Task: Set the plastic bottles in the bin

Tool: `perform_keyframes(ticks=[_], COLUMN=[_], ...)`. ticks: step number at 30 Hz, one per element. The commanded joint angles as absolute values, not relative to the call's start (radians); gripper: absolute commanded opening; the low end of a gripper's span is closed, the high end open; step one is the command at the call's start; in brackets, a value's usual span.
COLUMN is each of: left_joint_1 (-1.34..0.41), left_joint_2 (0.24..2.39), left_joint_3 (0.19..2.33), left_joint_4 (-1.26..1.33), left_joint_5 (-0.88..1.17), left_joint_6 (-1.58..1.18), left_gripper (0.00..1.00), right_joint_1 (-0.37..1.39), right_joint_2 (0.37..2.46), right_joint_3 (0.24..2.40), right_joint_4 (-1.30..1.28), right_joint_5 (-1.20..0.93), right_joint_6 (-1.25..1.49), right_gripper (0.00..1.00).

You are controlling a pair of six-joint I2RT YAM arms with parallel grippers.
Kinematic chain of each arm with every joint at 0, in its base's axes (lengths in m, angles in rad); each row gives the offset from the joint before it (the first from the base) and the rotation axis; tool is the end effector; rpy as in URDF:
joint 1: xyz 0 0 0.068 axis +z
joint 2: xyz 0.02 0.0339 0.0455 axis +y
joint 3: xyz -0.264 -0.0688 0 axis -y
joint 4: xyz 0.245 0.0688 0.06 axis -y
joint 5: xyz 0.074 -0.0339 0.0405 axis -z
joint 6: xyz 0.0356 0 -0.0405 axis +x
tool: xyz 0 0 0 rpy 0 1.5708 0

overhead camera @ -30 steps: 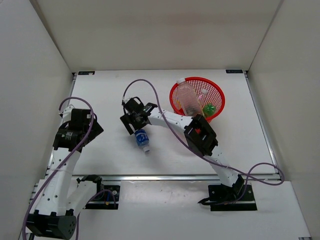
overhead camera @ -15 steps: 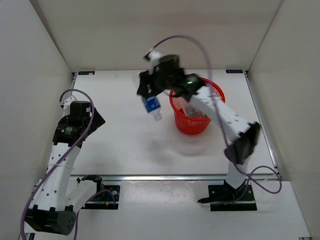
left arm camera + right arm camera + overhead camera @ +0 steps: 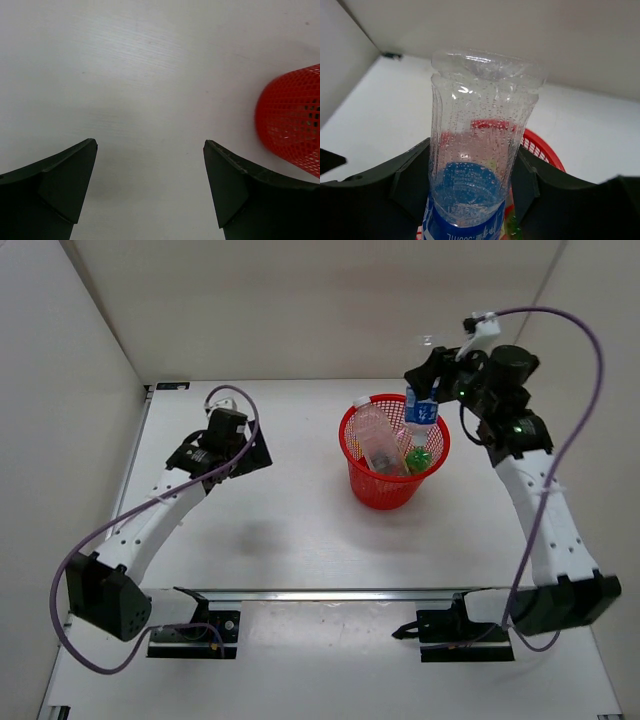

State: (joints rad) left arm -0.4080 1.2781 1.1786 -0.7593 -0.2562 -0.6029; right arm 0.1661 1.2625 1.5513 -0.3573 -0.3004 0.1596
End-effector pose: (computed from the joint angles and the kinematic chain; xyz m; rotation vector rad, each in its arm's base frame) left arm 0.2463 -0.0966 0.3195 -0.3473 2.3734 -0.1614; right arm 0.2600 0.0543 0.4850 -0.2375 1.6422 0.4941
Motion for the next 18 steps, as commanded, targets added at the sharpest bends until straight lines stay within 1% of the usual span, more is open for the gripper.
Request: perform_keyframes(ticks=[1, 2, 4, 5, 6, 7, 10, 11, 13, 14, 16, 17, 18], left_joint_1=[-0.452, -0.457, -0.462, -0.462, -0.465, -0.465, -0.446, -0.443, -0.433, -0.427, -0.419, -0.425, -0.419], left_joint_2=[1.307, 1.318, 1.336, 1.341, 1.344, 1.342, 1.325, 1.313, 1.305, 1.301, 1.295, 1.292, 1.284], left_joint_3=[1.253, 1.262, 1.270, 1.272, 1.276, 1.275, 1.261, 1.253, 1.247, 1.252, 1.247, 1.250, 1.250], left_joint_4=[-0.686, -0.677, -0.680, -0.684, -0.681, -0.689, -0.687, -0.690, -0.701, -0.704, -0.707, -0.704, -0.709], left_joint_5=[-0.227, -0.219, -0.198, -0.190, -0.204, -0.216, -0.219, -0.224, -0.229, -0.238, -0.239, -0.242, -0.236], left_joint_6=[-0.578, -0.578, -0.580, -0.574, -0.572, -0.572, -0.569, -0.565, -0.560, -0.566, -0.563, -0.564, -0.568], left_gripper=[0.99, 0.99, 0.99, 0.98, 0.99, 0.99, 0.99, 0.98, 0.99, 0.98, 0.99, 0.99, 0.99], right_joint_1=[0.156, 0.178, 0.187, 0.192, 0.187, 0.186, 0.198, 0.204, 0.227, 0.244, 0.265, 0.268, 0.270], right_joint_2=[1.354, 1.367, 1.387, 1.390, 1.384, 1.373, 1.335, 1.327, 1.321, 1.324, 1.327, 1.331, 1.333], right_joint_3=[1.474, 1.460, 1.424, 1.414, 1.399, 1.361, 1.261, 1.243, 1.221, 1.218, 1.221, 1.232, 1.250], right_joint_4=[-0.307, -0.298, -0.285, -0.291, -0.287, -0.267, -0.232, -0.235, -0.242, -0.248, -0.262, -0.270, -0.279], right_joint_5=[-0.293, -0.219, -0.149, -0.135, -0.121, -0.108, -0.069, -0.078, -0.087, -0.060, -0.034, -0.025, -0.037], right_joint_6=[0.112, 0.106, 0.075, 0.077, 0.078, 0.071, 0.052, 0.057, 0.051, 0.051, 0.048, 0.058, 0.057], right_gripper=[0.26, 0.26, 0.26, 0.27, 0.28, 0.31, 0.38, 0.40, 0.49, 0.50, 0.75, 0.93, 0.99])
